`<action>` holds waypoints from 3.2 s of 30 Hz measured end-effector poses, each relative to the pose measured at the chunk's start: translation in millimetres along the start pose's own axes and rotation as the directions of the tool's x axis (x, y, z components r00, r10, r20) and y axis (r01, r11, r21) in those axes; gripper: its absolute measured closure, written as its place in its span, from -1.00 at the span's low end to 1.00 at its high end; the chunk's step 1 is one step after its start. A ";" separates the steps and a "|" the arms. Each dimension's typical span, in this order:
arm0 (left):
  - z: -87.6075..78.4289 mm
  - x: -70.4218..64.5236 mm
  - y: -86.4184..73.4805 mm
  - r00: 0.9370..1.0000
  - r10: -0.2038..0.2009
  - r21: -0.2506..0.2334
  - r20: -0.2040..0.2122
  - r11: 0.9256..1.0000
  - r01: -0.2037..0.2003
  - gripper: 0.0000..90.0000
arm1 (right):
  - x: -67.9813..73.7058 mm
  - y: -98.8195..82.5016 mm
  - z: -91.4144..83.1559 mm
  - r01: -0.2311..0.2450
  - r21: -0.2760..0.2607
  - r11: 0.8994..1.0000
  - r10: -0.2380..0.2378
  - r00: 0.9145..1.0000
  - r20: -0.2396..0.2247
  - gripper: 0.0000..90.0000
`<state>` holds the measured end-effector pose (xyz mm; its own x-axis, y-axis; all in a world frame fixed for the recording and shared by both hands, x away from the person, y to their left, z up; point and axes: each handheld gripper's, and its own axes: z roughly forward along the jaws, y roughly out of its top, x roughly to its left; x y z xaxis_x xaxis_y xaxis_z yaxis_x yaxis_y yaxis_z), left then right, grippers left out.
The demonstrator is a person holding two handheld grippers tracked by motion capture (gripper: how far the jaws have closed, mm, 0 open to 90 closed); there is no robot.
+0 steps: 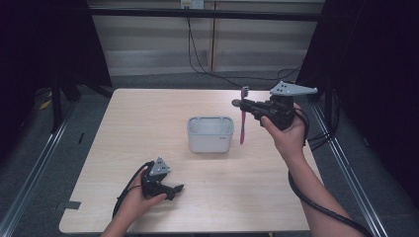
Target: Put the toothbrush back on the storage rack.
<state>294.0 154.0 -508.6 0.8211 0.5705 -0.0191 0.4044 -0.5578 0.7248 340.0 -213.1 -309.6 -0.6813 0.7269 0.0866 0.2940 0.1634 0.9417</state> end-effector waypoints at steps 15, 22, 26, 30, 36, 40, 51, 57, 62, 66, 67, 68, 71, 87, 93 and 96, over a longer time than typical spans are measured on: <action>-0.1 0.0 0.0 1.000 0.000 0.001 -0.001 1.000 0.000 -0.67 | 3.3 12.1 11.2 0.020 -0.042 0.999 -0.019 1.000 0.023 0.88; 0.0 0.0 0.0 1.000 0.000 0.000 0.000 1.000 0.000 -0.67 | -0.8 11.2 14.5 0.019 -0.067 0.998 -0.016 0.999 0.051 0.88; 0.0 0.0 0.0 1.000 0.000 0.000 0.000 1.000 0.000 -0.67 | -3.2 12.4 17.6 0.028 -0.075 0.997 -0.024 0.998 0.060 0.88; -0.1 0.1 0.1 1.000 0.000 0.001 0.003 1.000 0.000 -0.67 | -4.5 14.5 21.8 0.027 -0.080 0.996 -0.022 0.998 0.057 0.88; -0.1 0.2 0.1 1.000 0.001 0.001 0.003 1.000 -0.001 -0.67 | -4.0 15.7 27.6 0.035 -0.076 0.996 -0.030 0.998 0.061 0.88; -0.1 0.2 0.1 1.000 0.000 0.001 0.003 1.000 0.000 -0.67 | -5.0 15.0 33.2 0.032 -0.075 0.997 -0.027 0.998 0.061 0.88; 0.3 -0.4 -0.1 1.000 -0.006 -0.006 0.000 1.000 0.006 -0.67 | -3.5 10.1 49.1 0.040 -0.065 0.997 -0.036 0.997 0.065 0.88; 0.0 0.0 0.0 1.000 0.000 0.000 0.000 1.000 0.000 -0.67 | -3.6 5.5 55.2 0.046 -0.054 0.997 -0.043 0.996 0.072 0.88; -0.2 0.1 0.1 1.000 0.001 0.002 0.001 1.000 -0.001 -0.67 | -5.4 0.5 58.5 0.032 -0.051 0.998 -0.028 0.997 0.076 0.88; -0.1 0.0 0.1 1.000 0.000 0.001 0.002 1.000 0.000 -0.67 | -7.1 -4.0 60.5 0.025 -0.047 0.999 -0.022 0.997 0.081 0.88; -0.1 0.0 0.0 1.000 -0.001 0.000 0.003 1.000 0.001 -0.67 | -8.1 -6.6 61.7 0.019 -0.043 0.999 -0.015 0.997 0.080 0.88; -0.2 0.0 0.1 1.000 0.000 0.002 0.002 1.000 0.000 -0.67 | -8.1 -6.6 61.7 0.019 -0.043 0.999 -0.015 0.997 0.080 0.88; -0.1 0.1 0.1 1.000 0.000 0.001 0.002 1.000 0.000 -0.67 | -9.5 -9.6 63.4 0.012 -0.038 0.999 -0.009 0.997 0.082 0.88; -0.2 0.1 0.1 1.000 0.000 0.001 0.003 1.000 0.000 -0.67 | -10.5 -23.6 70.2 0.009 -0.008 1.000 -0.008 0.997 0.083 0.88; 0.0 -0.1 0.0 1.000 -0.001 0.000 0.000 1.000 0.001 -0.67 | -11.8 -29.9 70.3 -0.002 -0.009 1.000 0.003 0.996 0.084 0.88; 0.0 -0.2 0.0 1.000 -0.001 0.000 -0.001 1.000 0.001 -0.67 | -11.9 -33.2 70.9 -0.006 -0.005 1.000 0.007 0.997 0.080 0.88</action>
<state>293.8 153.9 -508.5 0.8204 0.5715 -0.0196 0.4054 -0.5570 0.7248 385.9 -179.9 -365.0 -0.6235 0.7790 0.0667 0.2947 0.1551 0.9429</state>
